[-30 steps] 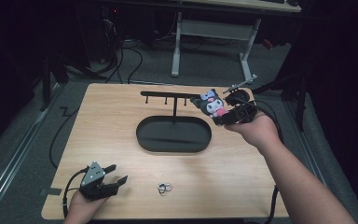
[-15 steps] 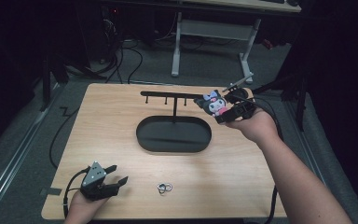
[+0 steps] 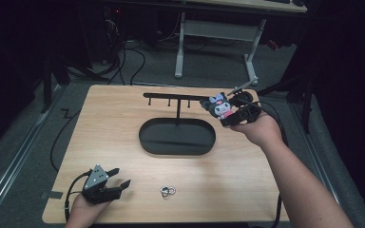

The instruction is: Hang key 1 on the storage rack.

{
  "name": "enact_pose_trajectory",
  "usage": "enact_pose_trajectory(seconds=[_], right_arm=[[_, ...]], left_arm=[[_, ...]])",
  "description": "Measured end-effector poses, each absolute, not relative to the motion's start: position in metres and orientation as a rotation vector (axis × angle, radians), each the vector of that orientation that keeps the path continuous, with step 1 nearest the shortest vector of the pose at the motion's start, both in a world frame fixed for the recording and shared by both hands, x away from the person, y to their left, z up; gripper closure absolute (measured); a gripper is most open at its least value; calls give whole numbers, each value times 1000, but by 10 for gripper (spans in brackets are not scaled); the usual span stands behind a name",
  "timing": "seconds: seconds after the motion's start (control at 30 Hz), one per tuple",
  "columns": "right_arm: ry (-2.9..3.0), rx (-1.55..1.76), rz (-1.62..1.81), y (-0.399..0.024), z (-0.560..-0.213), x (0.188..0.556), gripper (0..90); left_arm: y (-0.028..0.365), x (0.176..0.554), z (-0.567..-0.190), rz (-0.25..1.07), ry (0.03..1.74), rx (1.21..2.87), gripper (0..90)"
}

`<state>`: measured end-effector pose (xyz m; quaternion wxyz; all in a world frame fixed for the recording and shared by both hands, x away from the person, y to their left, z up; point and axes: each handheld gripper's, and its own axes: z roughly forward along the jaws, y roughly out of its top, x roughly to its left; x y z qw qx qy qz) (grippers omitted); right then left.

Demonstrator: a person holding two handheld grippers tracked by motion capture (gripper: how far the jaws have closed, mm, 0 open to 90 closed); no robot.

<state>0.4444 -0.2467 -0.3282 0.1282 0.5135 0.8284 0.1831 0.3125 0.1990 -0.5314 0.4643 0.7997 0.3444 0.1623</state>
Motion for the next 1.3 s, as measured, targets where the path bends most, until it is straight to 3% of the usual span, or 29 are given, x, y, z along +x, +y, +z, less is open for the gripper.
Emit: enact_pose_trajectory(seconds=[0.63, 1.07, 1.3], right_arm=[[2437, 1528, 555, -258, -345, 441, 487], [2444, 1565, 537, -257, -380, 446, 481], [2453, 1565, 564, -245, -404, 451, 396]], left_arm=[[198, 313, -532, 393, 846, 1973, 351], [198, 313, -533, 392, 847, 1979, 351], [197, 313, -533, 396, 844, 1984, 351]])
